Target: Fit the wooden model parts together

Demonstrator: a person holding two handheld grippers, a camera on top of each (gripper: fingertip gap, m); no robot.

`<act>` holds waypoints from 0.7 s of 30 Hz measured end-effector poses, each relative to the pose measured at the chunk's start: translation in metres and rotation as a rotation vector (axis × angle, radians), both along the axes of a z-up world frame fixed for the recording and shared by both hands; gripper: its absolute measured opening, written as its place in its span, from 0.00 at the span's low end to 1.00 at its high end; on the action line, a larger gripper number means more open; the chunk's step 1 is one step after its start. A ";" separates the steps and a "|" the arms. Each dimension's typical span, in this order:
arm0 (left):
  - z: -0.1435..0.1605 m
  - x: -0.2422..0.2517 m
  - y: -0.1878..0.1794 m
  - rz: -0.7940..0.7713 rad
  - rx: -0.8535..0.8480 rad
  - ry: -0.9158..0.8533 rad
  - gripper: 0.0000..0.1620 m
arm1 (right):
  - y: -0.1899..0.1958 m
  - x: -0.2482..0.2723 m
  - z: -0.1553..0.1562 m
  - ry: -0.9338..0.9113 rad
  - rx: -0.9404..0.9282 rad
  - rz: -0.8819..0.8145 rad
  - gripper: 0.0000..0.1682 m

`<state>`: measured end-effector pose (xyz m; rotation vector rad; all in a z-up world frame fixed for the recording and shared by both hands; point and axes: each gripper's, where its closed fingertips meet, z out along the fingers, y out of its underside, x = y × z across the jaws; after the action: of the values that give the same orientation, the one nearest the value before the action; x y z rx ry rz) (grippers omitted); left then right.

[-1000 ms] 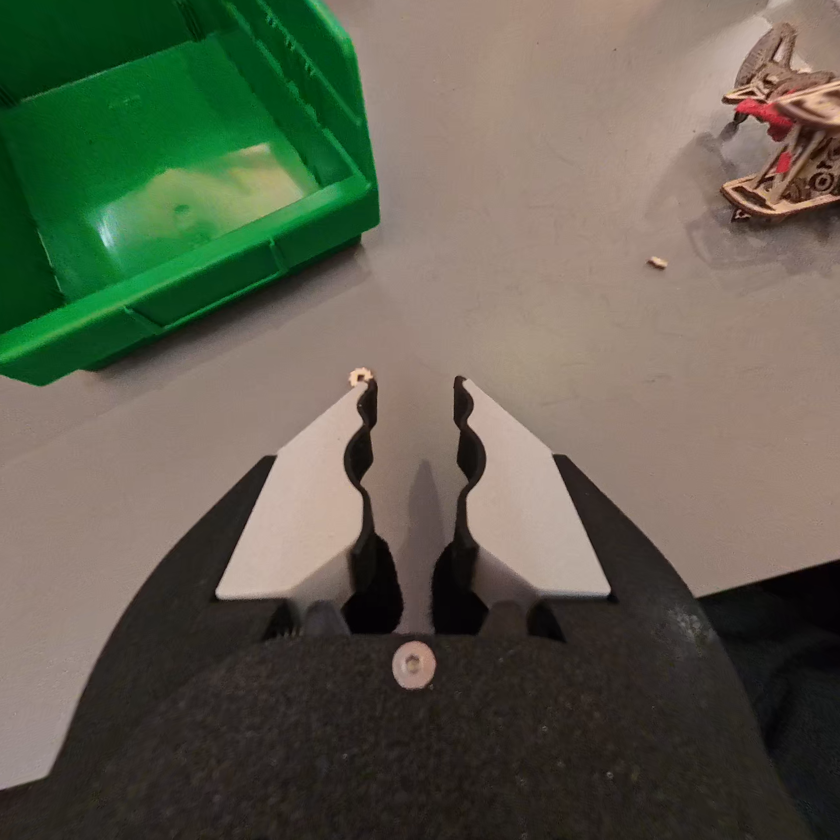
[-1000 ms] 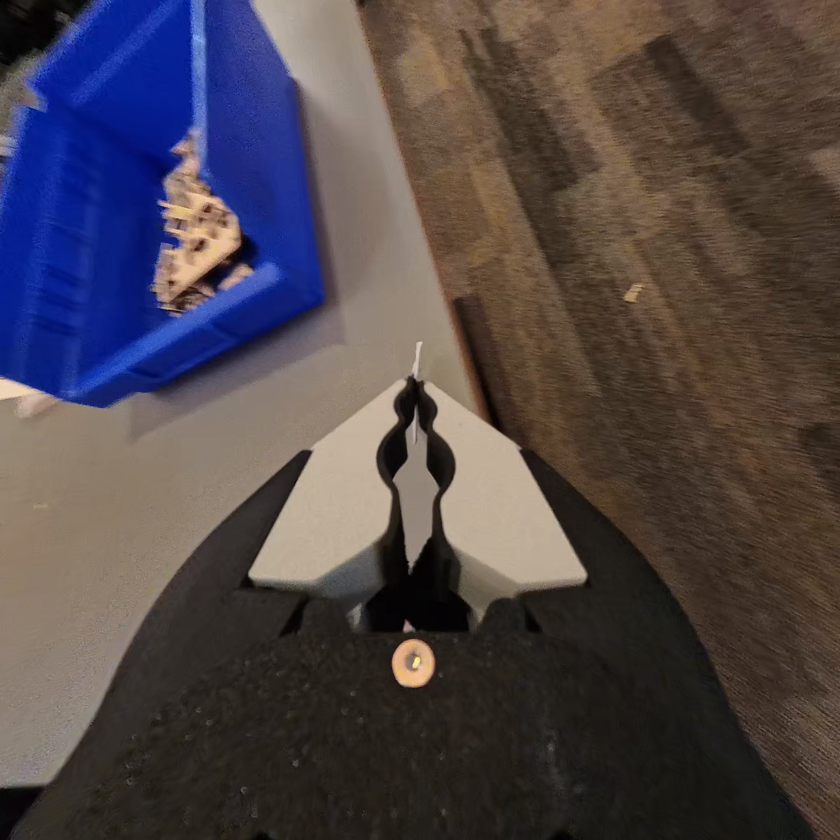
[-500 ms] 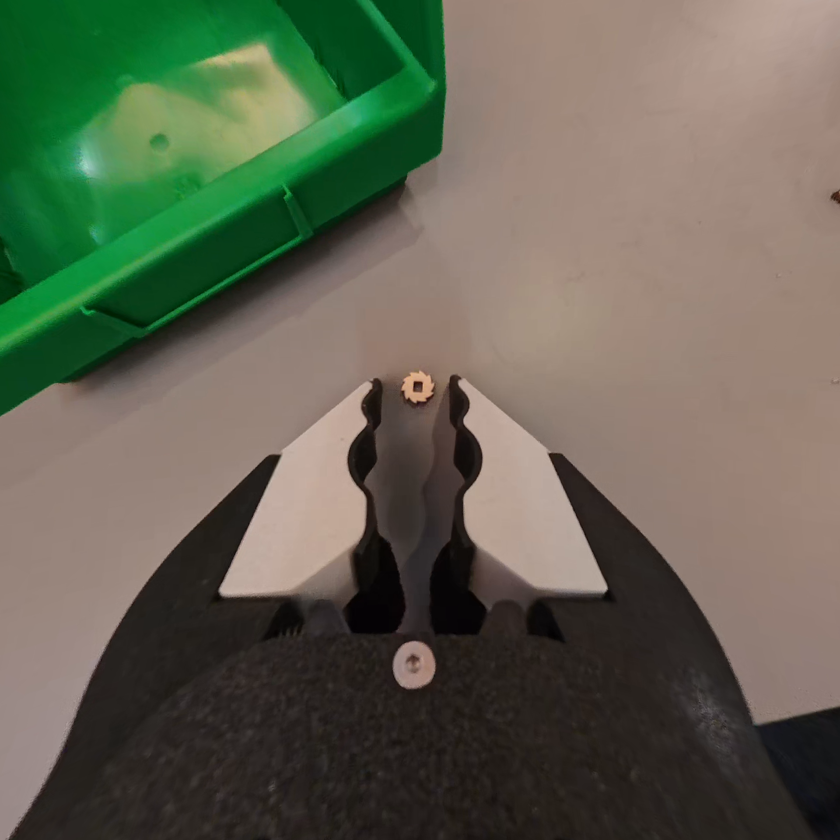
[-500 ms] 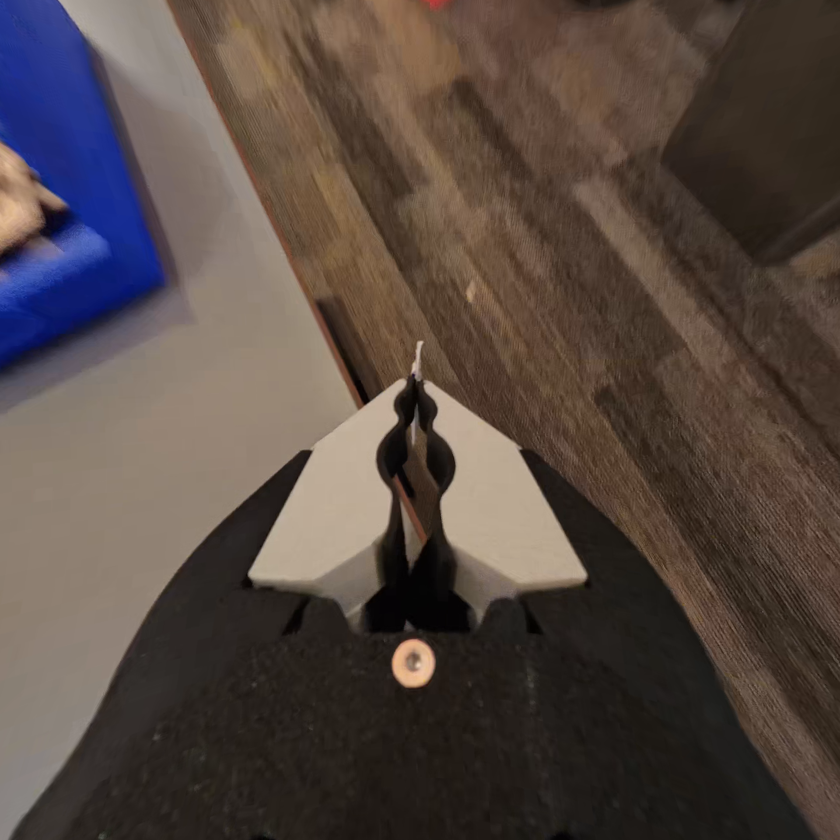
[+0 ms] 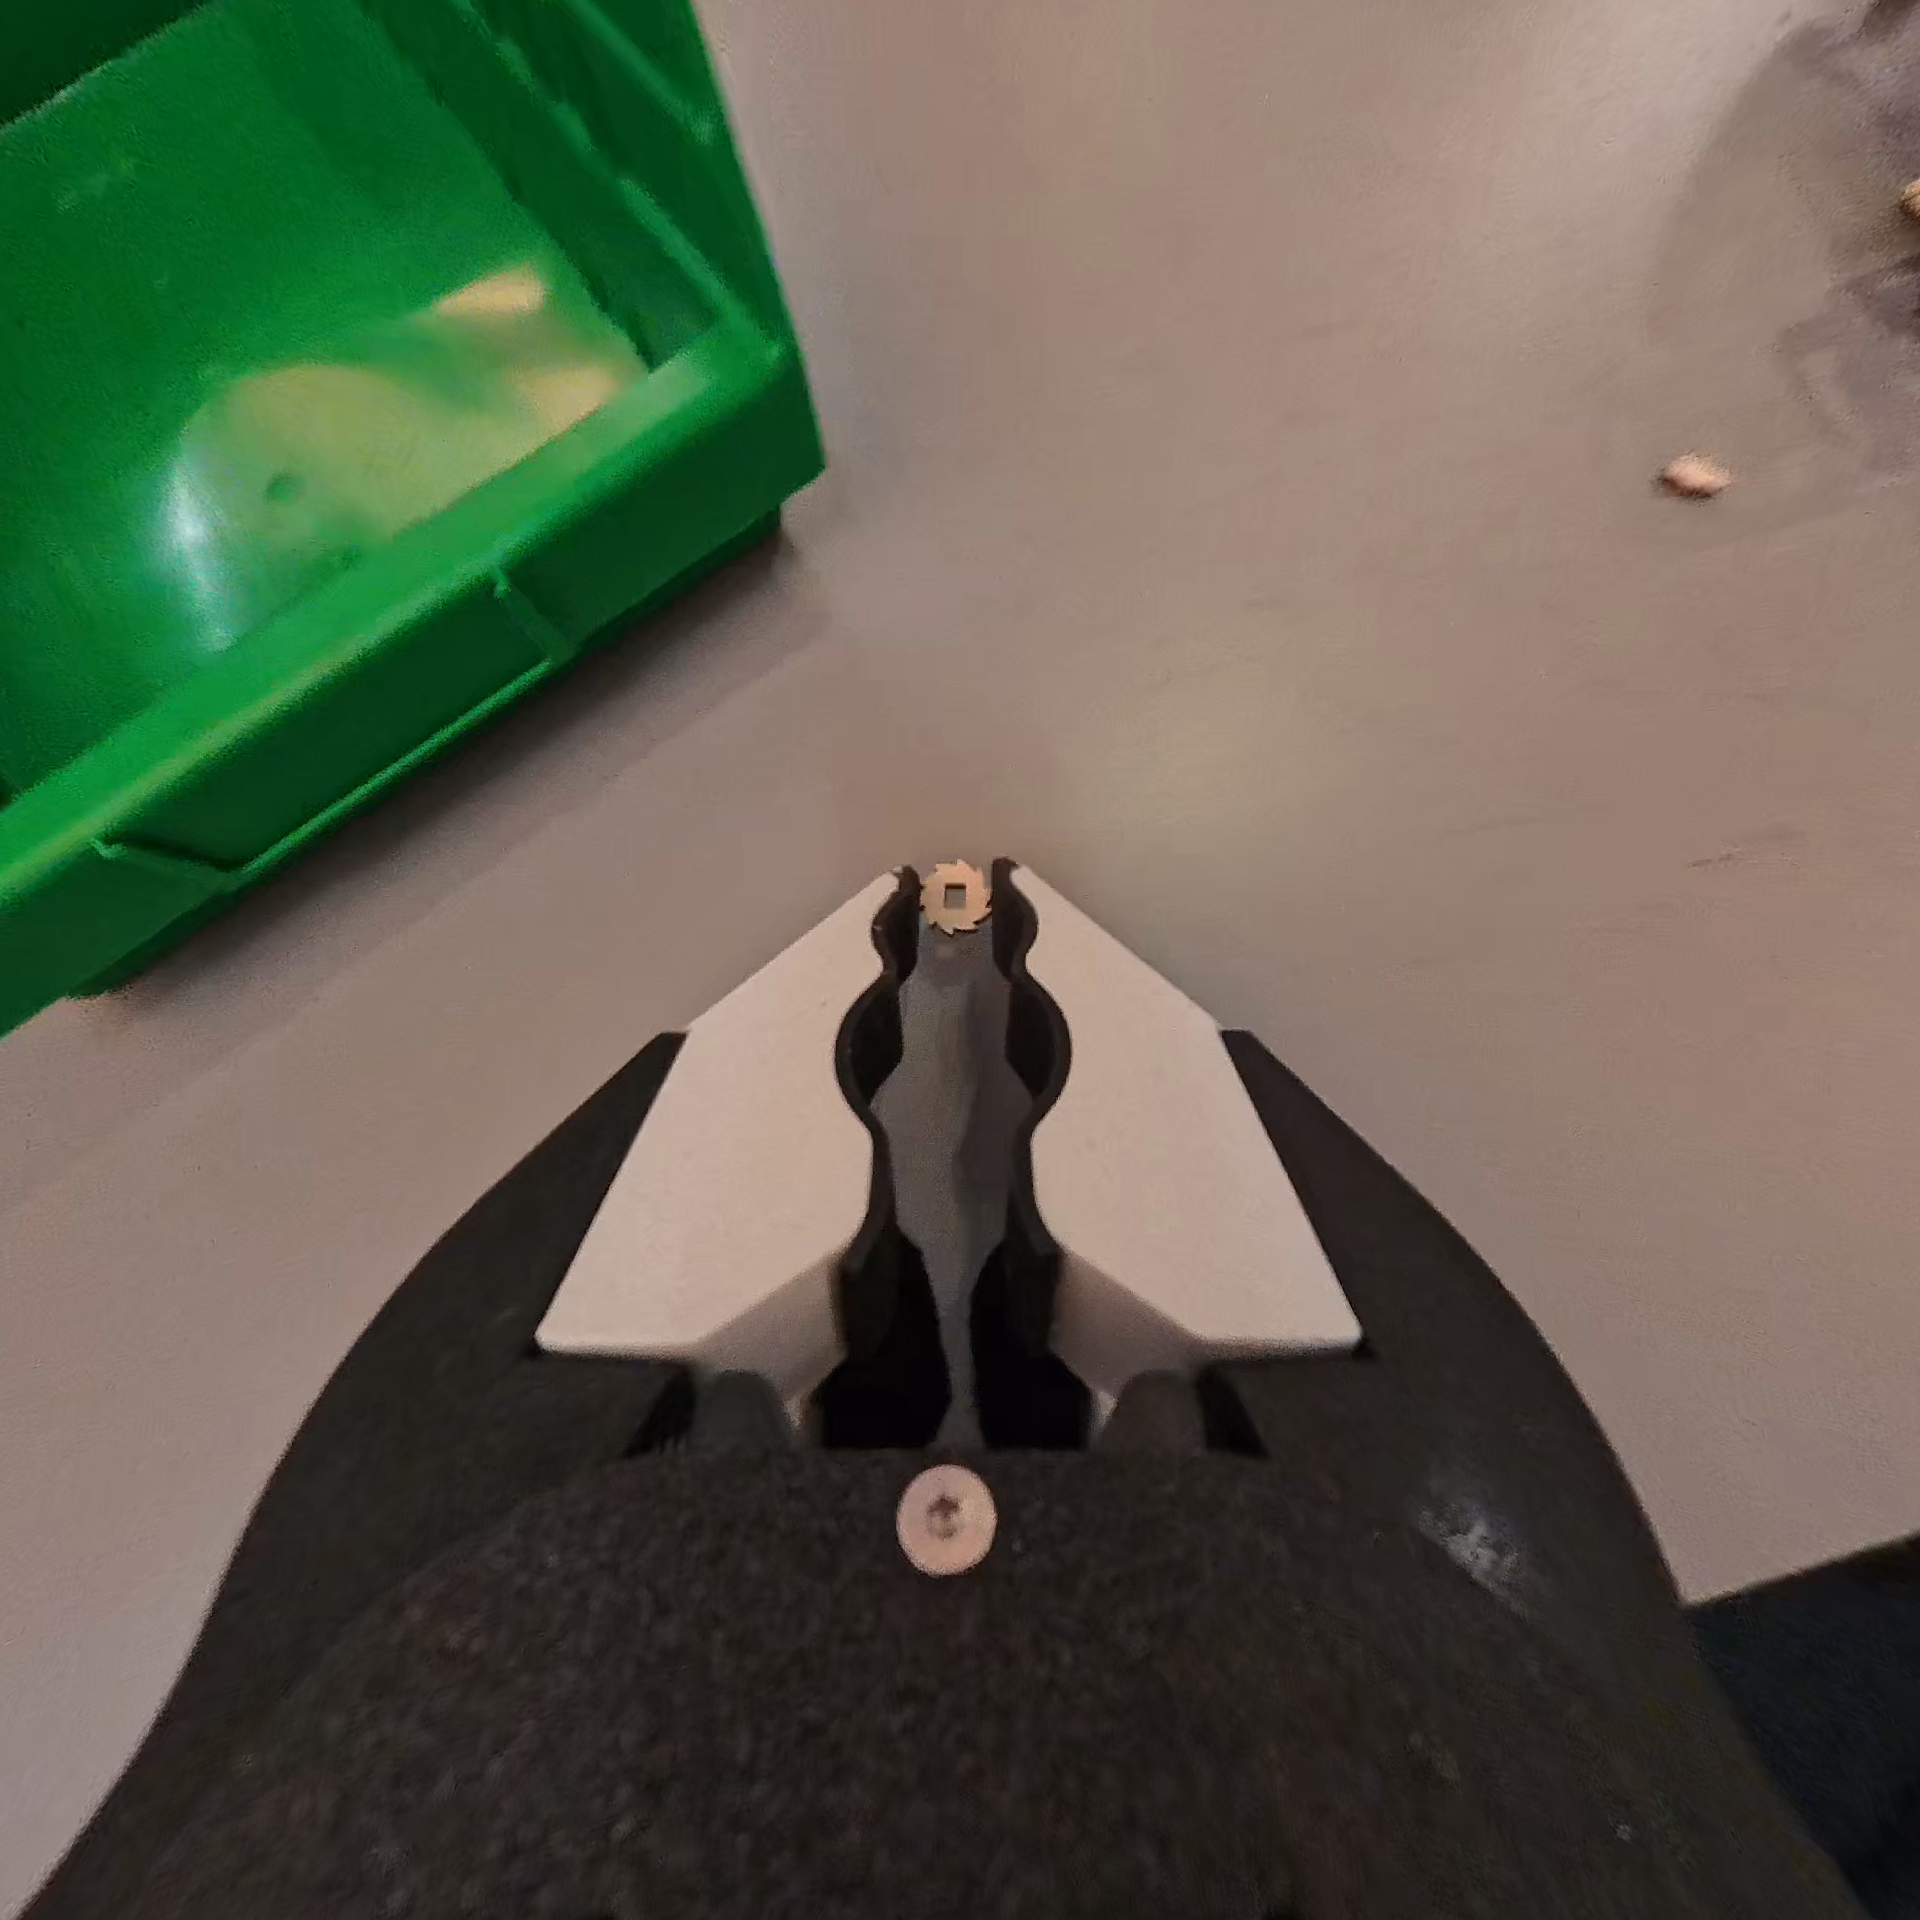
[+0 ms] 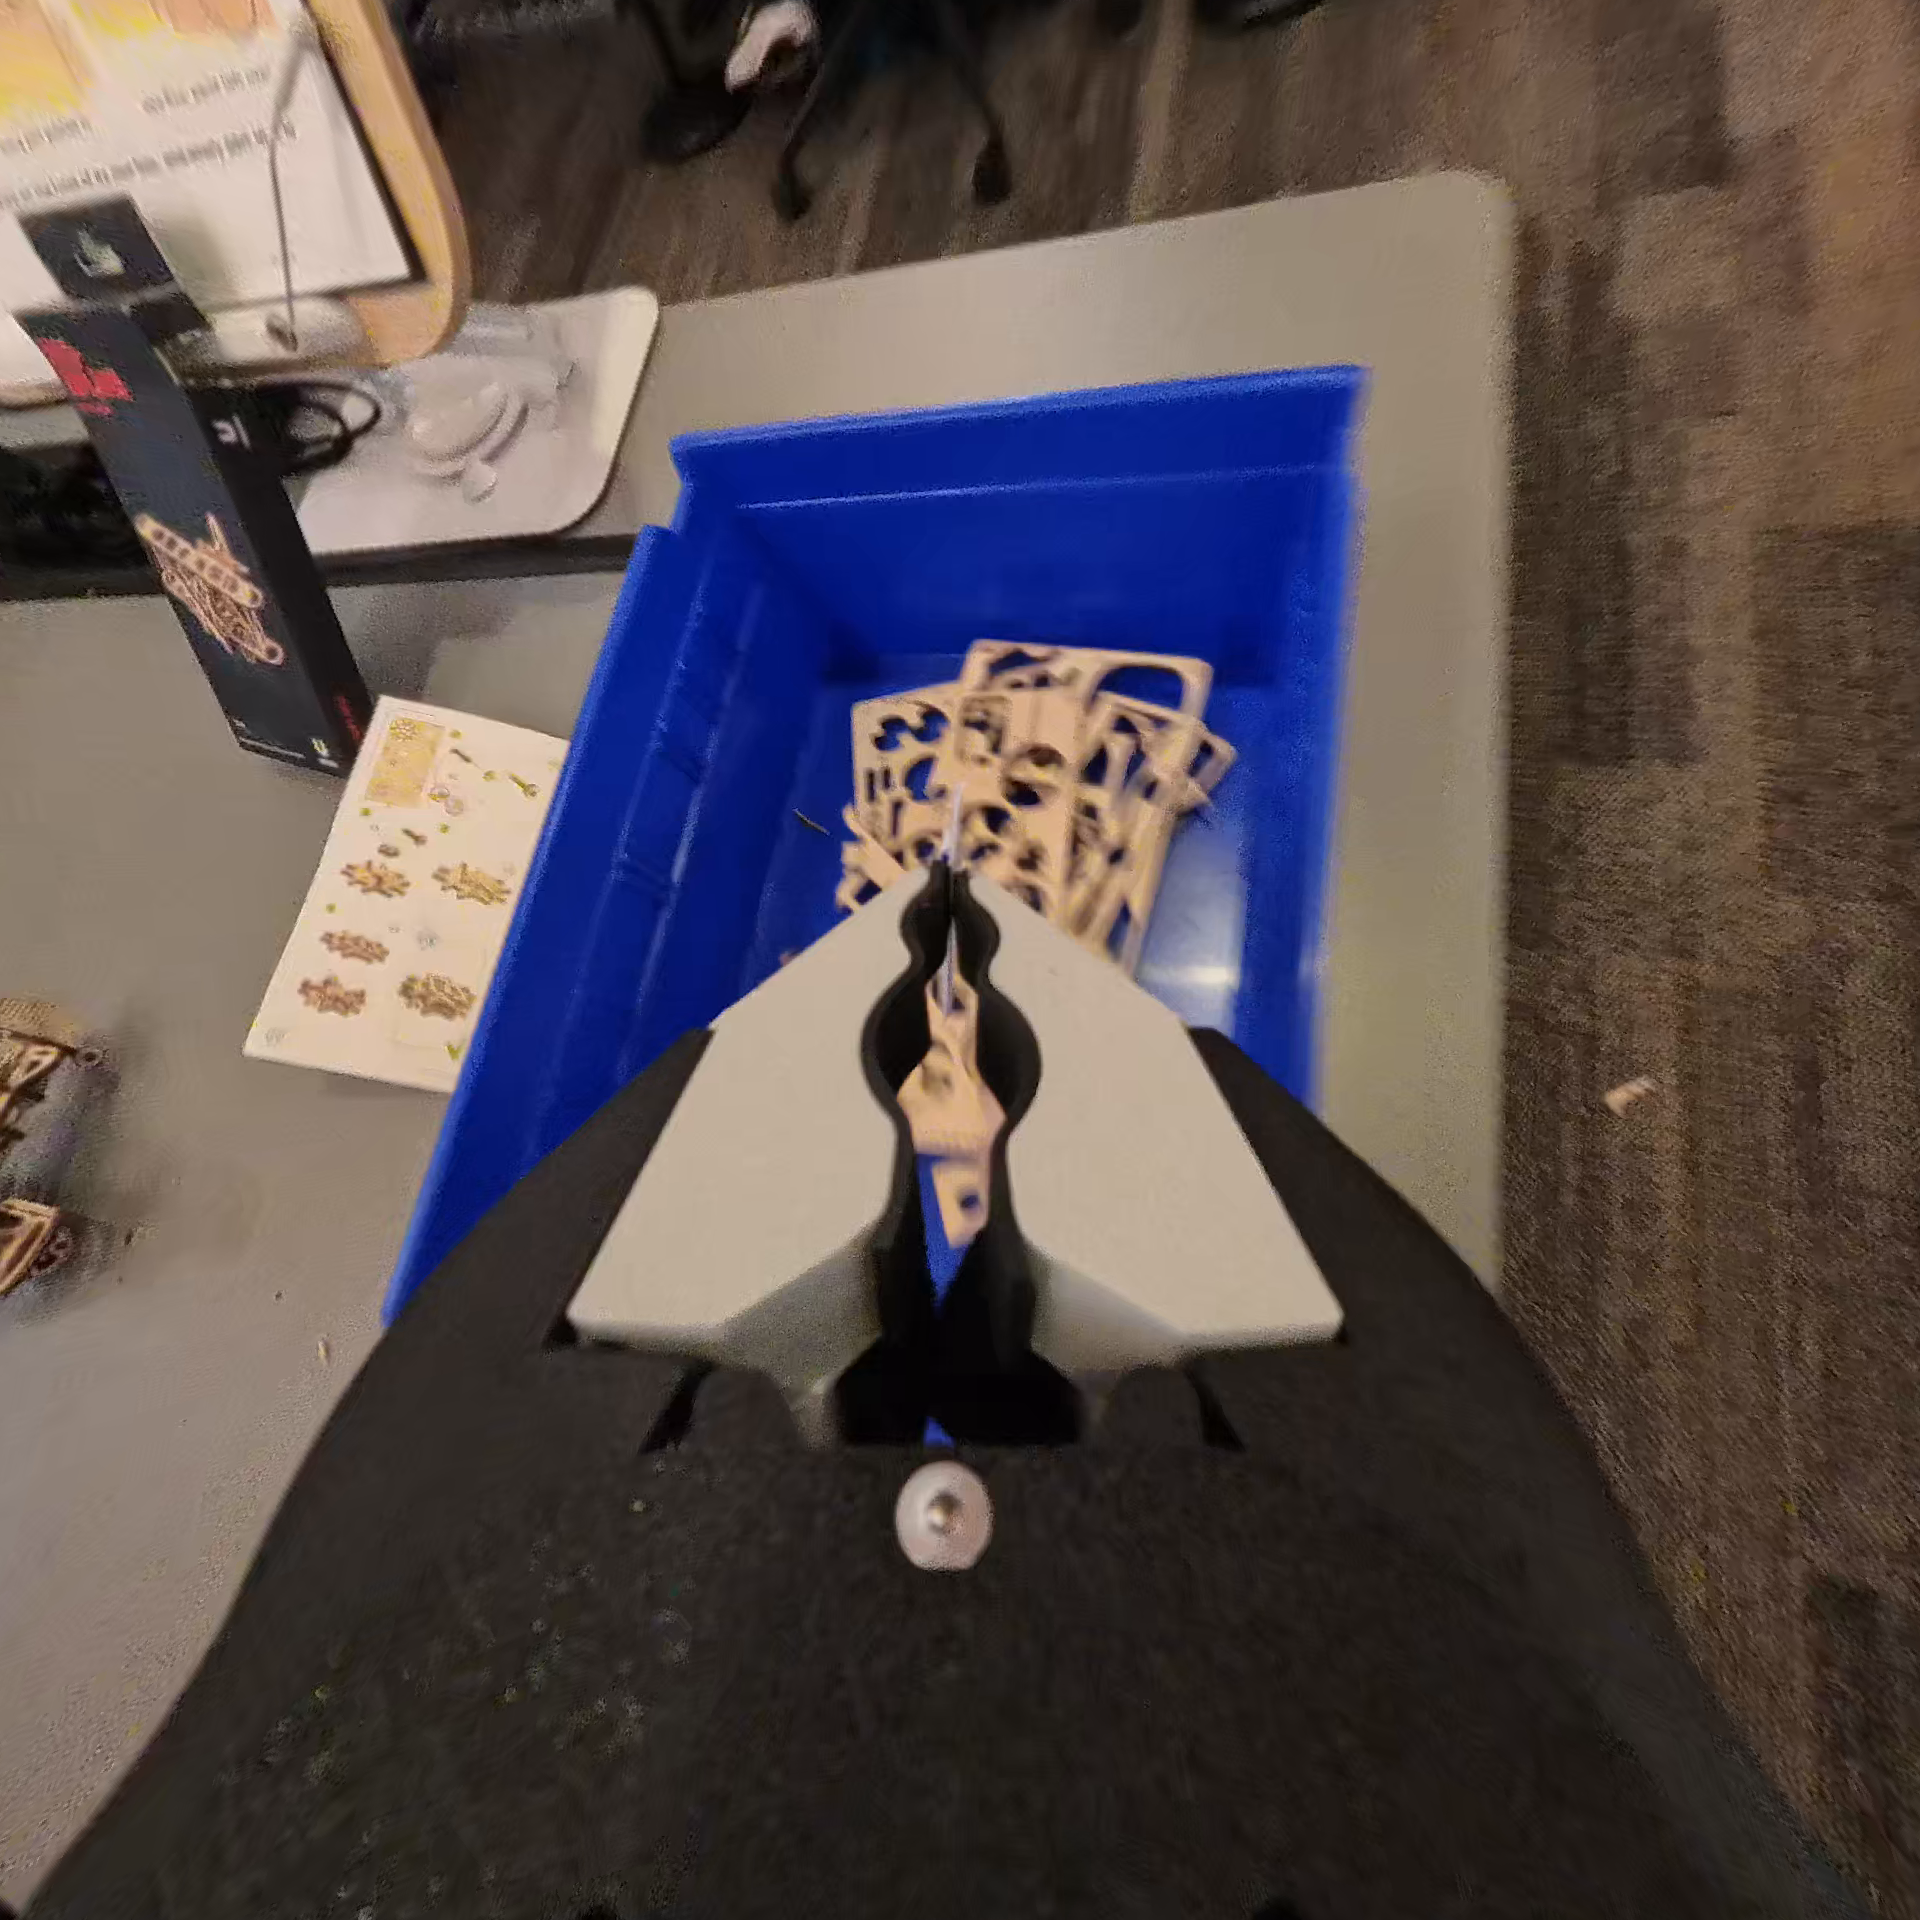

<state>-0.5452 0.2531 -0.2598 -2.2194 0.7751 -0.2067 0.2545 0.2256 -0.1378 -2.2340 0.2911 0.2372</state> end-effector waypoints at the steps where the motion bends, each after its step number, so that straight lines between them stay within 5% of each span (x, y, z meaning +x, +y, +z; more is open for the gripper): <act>1: 0.006 0.006 -0.002 -0.014 0.011 -0.015 0.07 | 0.025 -0.011 -0.009 0.035 -0.014 0.039 0.00; 6: 0.047 0.054 -0.015 -0.122 0.071 -0.104 0.07 | 0.120 -0.049 -0.055 0.164 -0.083 0.120 0.02; 10: 0.082 0.101 -0.029 -0.233 0.115 -0.167 0.07 | 0.137 -0.047 -0.080 0.157 -0.142 0.096 0.12; 12: 0.105 0.131 -0.042 -0.334 0.162 -0.235 0.07 | 0.126 -0.047 -0.062 0.171 -0.098 0.073 0.17; 15: 0.137 0.168 -0.065 -0.491 0.274 -0.271 0.07 | 0.080 -0.079 0.019 0.103 0.154 0.044 0.18; 18: 0.153 0.199 -0.084 -0.619 0.354 -0.282 0.07 | 0.014 -0.205 0.069 0.063 0.297 0.215 0.17; 21: 0.149 0.233 -0.103 -0.769 0.384 -0.237 0.07 | -0.049 -0.369 0.061 0.330 0.260 0.527 0.14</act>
<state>-0.3123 0.1505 -0.1107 -1.4249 1.3694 -0.6210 -0.1144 0.1764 -0.0770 -1.9676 -0.1575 0.8783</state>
